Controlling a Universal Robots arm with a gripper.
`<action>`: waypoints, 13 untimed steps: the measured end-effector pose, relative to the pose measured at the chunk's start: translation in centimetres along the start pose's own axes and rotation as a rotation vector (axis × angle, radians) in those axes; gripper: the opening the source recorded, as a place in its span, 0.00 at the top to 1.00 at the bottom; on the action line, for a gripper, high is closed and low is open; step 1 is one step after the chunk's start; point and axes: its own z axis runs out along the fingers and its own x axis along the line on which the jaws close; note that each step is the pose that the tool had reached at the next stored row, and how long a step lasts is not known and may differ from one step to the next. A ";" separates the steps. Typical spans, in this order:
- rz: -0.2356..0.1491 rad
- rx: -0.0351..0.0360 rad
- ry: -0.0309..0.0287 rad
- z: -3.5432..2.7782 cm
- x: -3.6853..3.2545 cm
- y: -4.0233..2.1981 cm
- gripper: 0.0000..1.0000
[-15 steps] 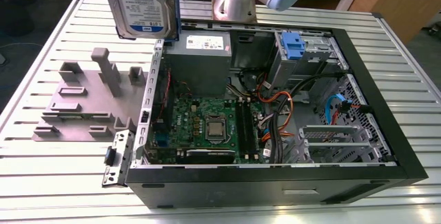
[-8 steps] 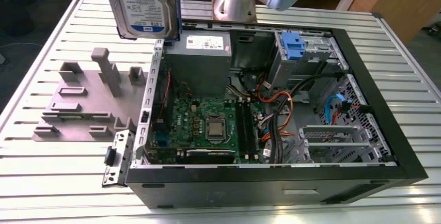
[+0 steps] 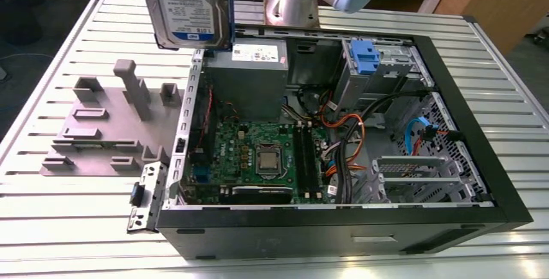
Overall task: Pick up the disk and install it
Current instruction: 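Pick up the disk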
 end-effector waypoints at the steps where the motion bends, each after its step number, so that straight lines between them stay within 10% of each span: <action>1: 0.000 0.0000 0.0000 0.00 0.08 -0.06 0.64; 9: 0.000 -0.0001 0.0001 0.05 1.75 -0.44 0.64; 13: 0.000 -0.0001 0.0001 0.11 2.20 -1.59 0.64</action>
